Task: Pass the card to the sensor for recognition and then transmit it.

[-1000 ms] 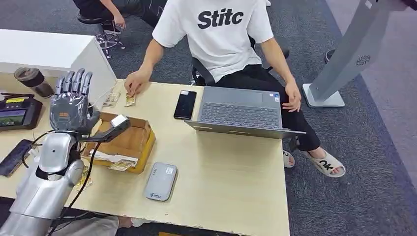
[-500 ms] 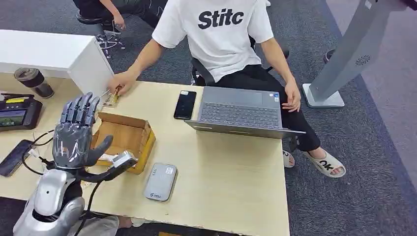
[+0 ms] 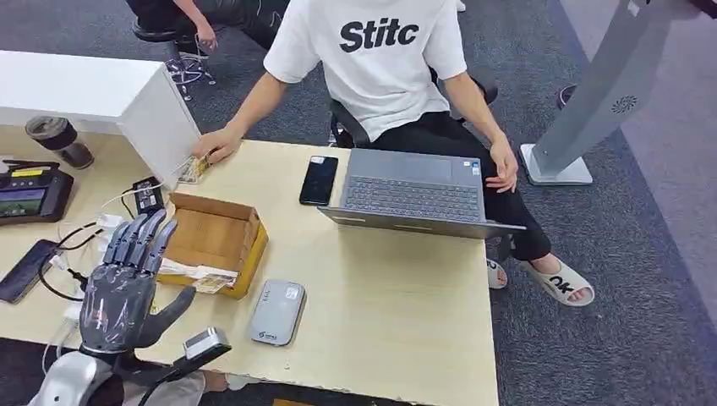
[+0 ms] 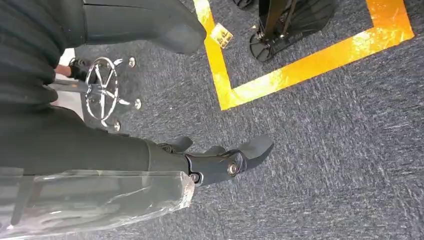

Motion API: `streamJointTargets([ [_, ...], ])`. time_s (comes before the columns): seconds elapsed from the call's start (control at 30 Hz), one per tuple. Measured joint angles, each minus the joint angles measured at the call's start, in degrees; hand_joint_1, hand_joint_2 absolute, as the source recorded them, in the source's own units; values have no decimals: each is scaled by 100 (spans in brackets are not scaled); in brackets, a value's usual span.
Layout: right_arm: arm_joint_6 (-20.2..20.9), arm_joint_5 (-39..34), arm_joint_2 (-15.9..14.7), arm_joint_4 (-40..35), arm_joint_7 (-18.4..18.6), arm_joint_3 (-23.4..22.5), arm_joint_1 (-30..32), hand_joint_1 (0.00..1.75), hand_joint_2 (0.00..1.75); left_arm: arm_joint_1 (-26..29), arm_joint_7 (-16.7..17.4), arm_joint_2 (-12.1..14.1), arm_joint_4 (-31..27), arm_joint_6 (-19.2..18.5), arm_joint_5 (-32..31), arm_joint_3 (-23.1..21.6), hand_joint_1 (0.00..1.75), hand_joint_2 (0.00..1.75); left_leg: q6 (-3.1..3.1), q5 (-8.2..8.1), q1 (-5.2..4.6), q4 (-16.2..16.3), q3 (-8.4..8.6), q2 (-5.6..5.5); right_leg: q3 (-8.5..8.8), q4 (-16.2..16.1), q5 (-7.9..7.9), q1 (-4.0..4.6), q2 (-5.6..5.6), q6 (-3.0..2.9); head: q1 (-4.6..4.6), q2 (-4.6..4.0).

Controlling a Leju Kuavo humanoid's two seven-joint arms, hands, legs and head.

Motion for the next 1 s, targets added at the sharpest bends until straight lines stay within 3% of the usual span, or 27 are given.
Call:
streamJointTargets([
  [0.13, 0, 2, 37, -68, 0, -26, 0, 0, 175, 69, 9, 31, -72, -46, 4, 15, 0, 175, 0, 0, 0, 0, 0, 0, 2, 0, 0, -1, -1, 0, -2, 0],
  [0.27, 0, 18, 85, -144, 20, -68, -4, 0, 175, 151, 66, 166, -160, -486, 386, 26, 0, 175, 0, 0, 0, 0, 1, 0, 2, 0, 1, -1, 1, 0, 0, 0],
  [0.4, 0, 33, 160, -254, 66, -116, -4, 0, 175, 436, 144, 460, -356, -999, 1069, 113, 0, 175, -1, 0, 1, -3, 0, 0, 0, 0, -1, 1, 1, -3, -4, 0],
  [0.57, 0, 46, 207, -350, 90, -122, -10, 0, 175, 914, 420, 949, -656, -1532, 1457, 477, 0, 175, -1, -1, 3, -4, -2, 0, -2, 0, -5, 3, 0, -5, 0, 0],
  [0.73, 0, 136, 236, -380, 87, -122, -9, 0, 175, 1144, 437, 1233, -804, -1683, 1600, 756, 0, 175, 0, -1, 3, -4, -2, -1, 0, 0, -6, 2, -2, -4, -2, 0],
  [1.0, 0, 236, 243, -380, 68, -120, -15, 0, 175, 1128, 653, 1394, -798, -1888, 1451, 787, 0, 175, 0, 0, 1, -3, 0, -2, 2, 0, -5, 0, -8, -3, -2, 0],
])
